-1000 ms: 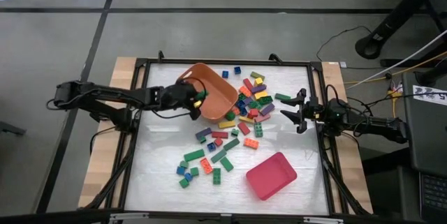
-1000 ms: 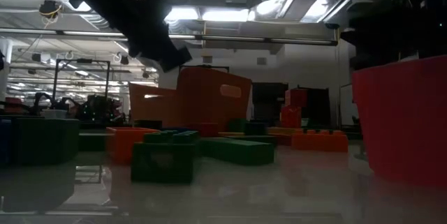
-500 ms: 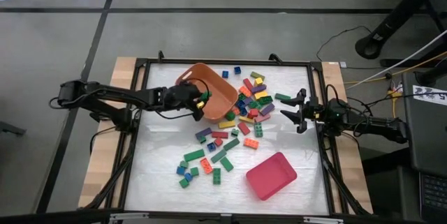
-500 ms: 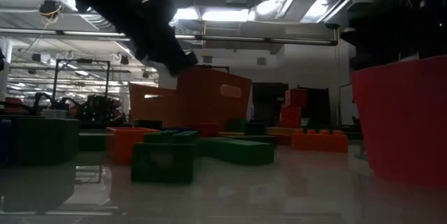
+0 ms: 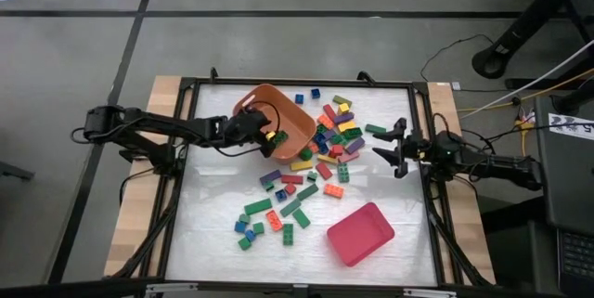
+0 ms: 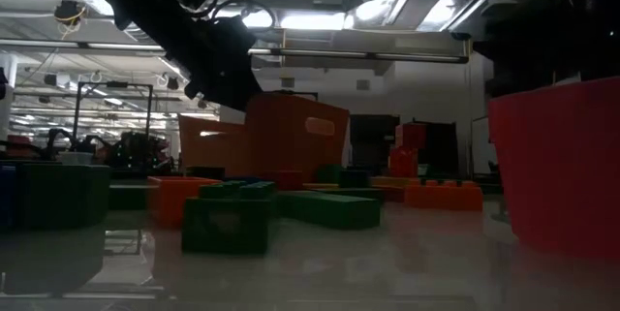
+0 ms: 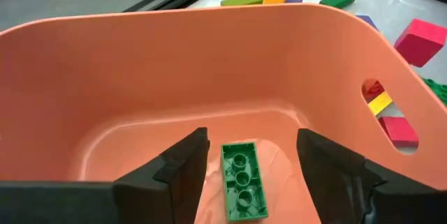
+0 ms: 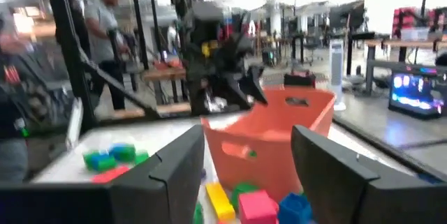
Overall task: Sort blocks by size
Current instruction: Put the small red block into the red bin
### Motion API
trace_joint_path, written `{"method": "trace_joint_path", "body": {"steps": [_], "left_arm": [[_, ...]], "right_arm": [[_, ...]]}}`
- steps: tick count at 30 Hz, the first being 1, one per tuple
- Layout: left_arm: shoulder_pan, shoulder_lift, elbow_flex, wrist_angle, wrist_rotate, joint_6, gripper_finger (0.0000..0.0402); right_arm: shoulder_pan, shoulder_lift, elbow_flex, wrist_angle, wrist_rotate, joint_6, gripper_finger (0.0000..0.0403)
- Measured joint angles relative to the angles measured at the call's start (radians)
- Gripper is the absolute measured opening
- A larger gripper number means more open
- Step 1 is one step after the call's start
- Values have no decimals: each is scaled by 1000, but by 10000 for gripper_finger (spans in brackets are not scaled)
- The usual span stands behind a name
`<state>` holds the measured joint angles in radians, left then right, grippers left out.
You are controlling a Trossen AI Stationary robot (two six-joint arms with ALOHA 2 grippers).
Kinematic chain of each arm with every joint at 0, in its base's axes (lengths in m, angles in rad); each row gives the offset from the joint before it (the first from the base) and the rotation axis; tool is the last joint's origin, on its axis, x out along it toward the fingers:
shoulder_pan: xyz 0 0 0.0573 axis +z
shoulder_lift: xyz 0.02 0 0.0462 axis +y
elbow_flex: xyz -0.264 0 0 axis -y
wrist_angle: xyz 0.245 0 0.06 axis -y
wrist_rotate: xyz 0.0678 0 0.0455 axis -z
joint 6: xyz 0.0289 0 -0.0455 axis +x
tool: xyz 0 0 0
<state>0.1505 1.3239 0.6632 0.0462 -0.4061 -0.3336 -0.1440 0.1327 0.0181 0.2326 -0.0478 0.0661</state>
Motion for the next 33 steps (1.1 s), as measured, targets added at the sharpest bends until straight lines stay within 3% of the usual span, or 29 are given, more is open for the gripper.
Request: {"method": "trace_joint_path", "body": {"steps": [9, 20, 33], "left_arm": [[0, 0, 0, 0, 3, 0, 208], [0, 0, 0, 0, 3, 0, 208], [0, -1, 0, -3, 3, 0, 208]], "right_arm": [[0, 208, 53, 24, 34, -99, 214], [0, 523, 56, 258, 19, -100, 214], [0, 775, 59, 477, 30, -100, 214]]}}
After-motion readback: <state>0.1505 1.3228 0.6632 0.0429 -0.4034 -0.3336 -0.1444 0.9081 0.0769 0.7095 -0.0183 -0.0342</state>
